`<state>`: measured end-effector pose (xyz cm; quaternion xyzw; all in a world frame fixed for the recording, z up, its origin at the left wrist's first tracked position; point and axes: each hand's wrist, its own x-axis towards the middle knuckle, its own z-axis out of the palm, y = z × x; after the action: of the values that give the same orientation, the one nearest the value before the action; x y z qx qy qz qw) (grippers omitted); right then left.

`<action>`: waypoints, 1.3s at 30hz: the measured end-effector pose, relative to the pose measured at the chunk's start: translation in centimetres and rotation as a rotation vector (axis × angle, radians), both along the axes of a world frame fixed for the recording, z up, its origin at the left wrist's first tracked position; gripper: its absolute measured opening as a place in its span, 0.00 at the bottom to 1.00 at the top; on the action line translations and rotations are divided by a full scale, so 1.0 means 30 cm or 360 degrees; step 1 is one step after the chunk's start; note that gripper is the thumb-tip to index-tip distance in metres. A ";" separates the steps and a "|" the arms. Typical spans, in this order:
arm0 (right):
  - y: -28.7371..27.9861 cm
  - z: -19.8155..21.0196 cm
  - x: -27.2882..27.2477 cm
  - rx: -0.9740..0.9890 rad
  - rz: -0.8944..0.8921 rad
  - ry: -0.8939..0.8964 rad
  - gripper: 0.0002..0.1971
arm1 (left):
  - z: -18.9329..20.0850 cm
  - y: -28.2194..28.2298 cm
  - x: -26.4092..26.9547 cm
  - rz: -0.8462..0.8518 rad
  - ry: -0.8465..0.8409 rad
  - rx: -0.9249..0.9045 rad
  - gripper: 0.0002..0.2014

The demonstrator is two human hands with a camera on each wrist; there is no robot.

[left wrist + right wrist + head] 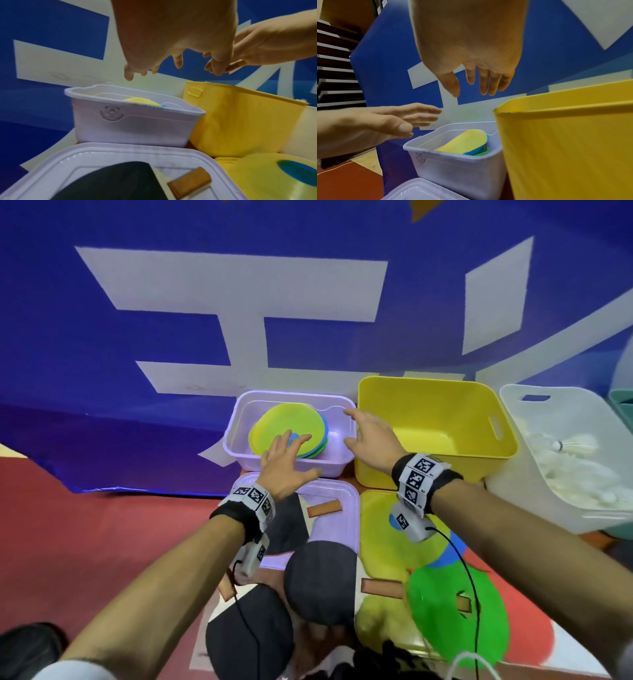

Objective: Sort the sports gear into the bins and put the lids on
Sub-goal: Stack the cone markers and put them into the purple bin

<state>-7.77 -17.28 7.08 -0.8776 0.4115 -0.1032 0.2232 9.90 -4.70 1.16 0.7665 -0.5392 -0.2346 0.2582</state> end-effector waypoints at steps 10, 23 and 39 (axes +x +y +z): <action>0.136 -0.073 -0.548 -0.0091 0.0178 0.0004 0.22 | -0.087 0.067 -0.464 -0.0181 -0.0202 -0.0030 0.48; 0.277 -0.319 -0.879 0.0187 0.0045 0.0595 0.45 | -0.192 0.171 -0.758 -0.0336 -0.0212 0.0355 0.45; 0.242 -0.367 -0.888 0.0344 -0.0097 0.0706 0.50 | -0.292 0.076 -0.795 -0.0358 -0.0411 0.0551 0.50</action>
<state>-34.40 -10.01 -3.94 -0.8370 0.4854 0.1300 0.2166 -13.95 -2.43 -7.60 0.7581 -0.6015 -0.2508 0.0241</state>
